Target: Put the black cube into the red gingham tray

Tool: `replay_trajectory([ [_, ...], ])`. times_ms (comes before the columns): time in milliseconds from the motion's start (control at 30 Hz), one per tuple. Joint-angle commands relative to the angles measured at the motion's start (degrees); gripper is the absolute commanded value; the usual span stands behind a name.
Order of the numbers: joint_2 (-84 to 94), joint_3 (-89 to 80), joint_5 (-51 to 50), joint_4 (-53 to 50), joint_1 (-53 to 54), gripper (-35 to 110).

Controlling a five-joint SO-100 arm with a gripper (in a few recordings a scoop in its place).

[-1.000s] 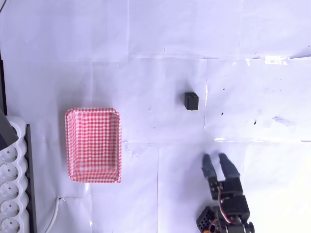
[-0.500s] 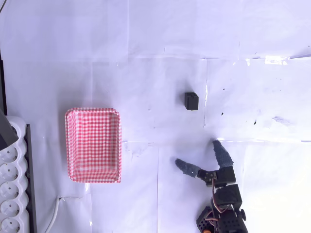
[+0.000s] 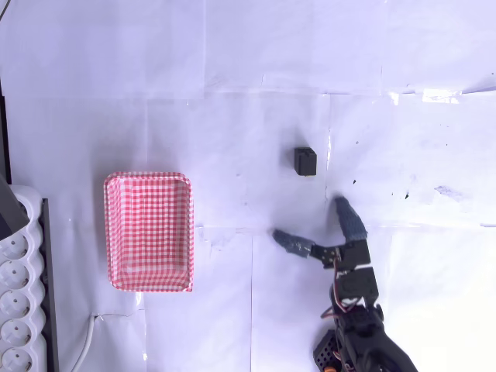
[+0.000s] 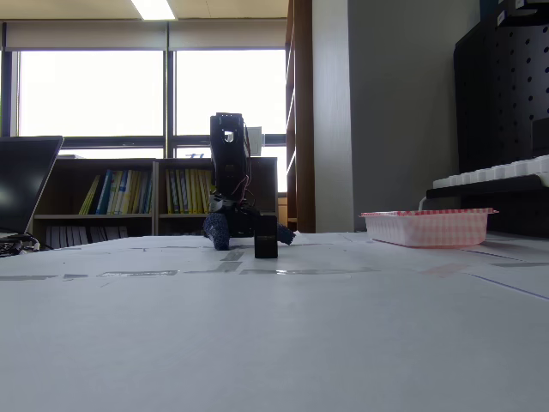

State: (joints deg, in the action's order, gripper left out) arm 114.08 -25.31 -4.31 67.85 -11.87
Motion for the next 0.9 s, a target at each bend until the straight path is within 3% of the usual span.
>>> replay_trajectory([
  [0,3.3,-5.5,0.4,2.3,-1.4,60],
  [867,20.1,-33.5,-0.3,1.0,-1.6,61],
])
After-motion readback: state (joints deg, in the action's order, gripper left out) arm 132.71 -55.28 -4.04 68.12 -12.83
